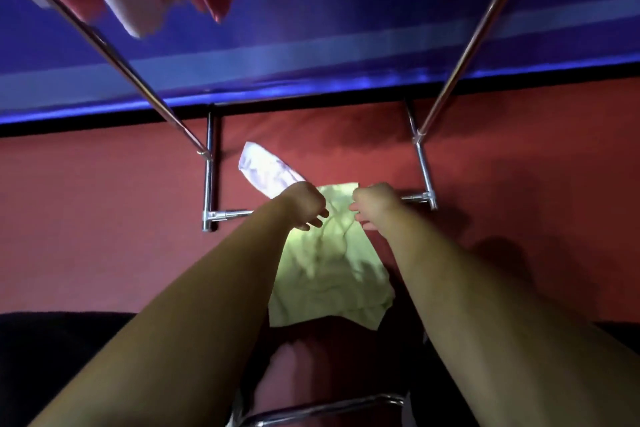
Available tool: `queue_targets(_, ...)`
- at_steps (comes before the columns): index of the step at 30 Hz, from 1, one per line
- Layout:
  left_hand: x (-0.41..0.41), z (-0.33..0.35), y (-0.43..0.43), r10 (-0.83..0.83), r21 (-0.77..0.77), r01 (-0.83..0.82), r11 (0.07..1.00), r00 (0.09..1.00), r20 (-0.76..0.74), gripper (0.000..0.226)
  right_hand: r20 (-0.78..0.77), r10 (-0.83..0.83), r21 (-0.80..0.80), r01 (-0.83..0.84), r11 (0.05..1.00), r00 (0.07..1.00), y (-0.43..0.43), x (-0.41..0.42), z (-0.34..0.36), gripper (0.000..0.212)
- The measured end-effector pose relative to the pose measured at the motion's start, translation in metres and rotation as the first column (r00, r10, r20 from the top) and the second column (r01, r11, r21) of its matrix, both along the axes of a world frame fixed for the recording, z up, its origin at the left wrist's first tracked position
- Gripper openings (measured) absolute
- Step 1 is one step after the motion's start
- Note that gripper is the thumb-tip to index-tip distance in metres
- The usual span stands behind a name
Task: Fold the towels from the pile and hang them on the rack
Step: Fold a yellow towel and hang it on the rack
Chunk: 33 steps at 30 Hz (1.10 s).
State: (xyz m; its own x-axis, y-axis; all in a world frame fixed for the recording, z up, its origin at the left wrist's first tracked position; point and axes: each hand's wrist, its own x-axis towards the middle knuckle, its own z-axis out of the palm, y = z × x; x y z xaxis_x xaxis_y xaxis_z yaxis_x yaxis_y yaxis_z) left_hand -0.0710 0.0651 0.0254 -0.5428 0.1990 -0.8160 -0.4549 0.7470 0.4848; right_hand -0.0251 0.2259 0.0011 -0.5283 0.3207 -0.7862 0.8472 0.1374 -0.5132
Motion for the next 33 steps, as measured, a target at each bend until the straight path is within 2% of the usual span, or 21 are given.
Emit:
queue_targets(3,0.012,-0.047,-0.009,-0.048,-0.078,0.052,0.996,0.998,0.043,0.016,0.081,0.046,-0.022,-0.044,0.999,0.996,-0.014,0.010,-0.022,0.015)
queue_targets(6,0.024,-0.082,-0.017,-0.205,-0.178,0.218,0.960,0.975,0.088,0.023,0.140,0.146,0.000,-0.147,0.989,0.979,-0.021,0.030,-0.056,0.012)
queue_targets(7,0.028,-0.092,-0.019,-0.228,-0.225,0.237,0.945,0.971,0.066,0.029,0.155,0.163,0.000,-0.165,0.986,0.974,-0.020,0.035,-0.069,0.006)
queue_targets(9,0.040,-0.109,-0.026,-0.238,-0.291,0.229,0.929,0.971,0.005,0.042,0.181,0.190,0.035,-0.200,0.979,0.965,-0.019,0.044,-0.087,0.019)
queue_targets(11,0.056,-0.125,-0.034,-0.220,-0.295,0.203,0.934,0.975,-0.025,0.055,0.201,0.268,0.063,-0.285,0.956,0.942,-0.020,0.049,-0.101,0.018)
queue_targets(12,0.065,-0.134,-0.038,-0.238,-0.288,0.226,0.931,0.971,-0.007,0.059,0.221,0.311,0.073,-0.333,0.940,0.924,-0.021,0.049,-0.103,0.023)
queue_targets(15,0.090,-0.157,-0.045,-0.433,-0.284,0.457,0.843,0.890,0.144,0.072,0.241,0.403,0.108,-0.437,0.893,0.883,-0.025,0.053,-0.120,0.028)
queue_targets(16,0.096,-0.164,-0.047,-0.437,-0.300,0.471,0.830,0.882,0.176,0.078,0.248,0.437,0.113,-0.473,0.874,0.865,-0.025,0.054,-0.124,0.027)
queue_targets(19,0.110,-0.181,-0.052,-0.466,-0.384,0.484,0.786,0.873,0.148,0.092,0.290,0.506,0.129,-0.557,0.820,0.812,-0.031,0.063,-0.131,0.034)
queue_targets(21,0.111,-0.184,-0.051,-0.473,-0.423,0.453,0.785,0.879,0.061,0.086,0.312,0.592,0.147,-0.654,0.742,0.743,-0.033,0.070,-0.135,0.037)
queue_targets(23,0.108,-0.190,-0.053,-0.471,-0.449,0.393,0.802,0.879,-0.072,0.065,0.311,0.638,0.160,-0.700,0.696,0.705,-0.032,0.078,-0.140,0.043)
queue_targets(25,0.103,-0.198,-0.057,-0.356,-0.415,0.248,0.876,0.912,-0.206,0.043,0.279,0.646,0.112,-0.693,0.713,0.710,-0.031,0.085,-0.140,0.059)
queue_targets(28,0.091,-0.196,-0.057,0.035,-0.236,-0.093,0.967,0.970,-0.240,0.019,0.230,0.687,0.050,-0.713,0.699,0.690,-0.028,0.088,-0.138,0.072)
queue_targets(30,0.083,-0.193,-0.049,0.239,-0.041,-0.250,0.967,0.954,-0.179,0.020,0.200,0.726,0.053,-0.747,0.662,0.658,-0.029,0.090,-0.135,0.076)
queue_targets(31,0.081,-0.192,-0.044,0.319,0.069,-0.313,0.947,0.938,-0.136,0.023,0.174,0.712,0.067,-0.730,0.680,0.680,-0.030,0.091,-0.135,0.081)
queue_targets(33,0.076,-0.184,-0.036,0.456,0.245,-0.436,0.866,0.889,-0.032,0.034,0.107,0.609,0.040,-0.615,0.787,0.786,-0.030,0.091,-0.140,0.092)
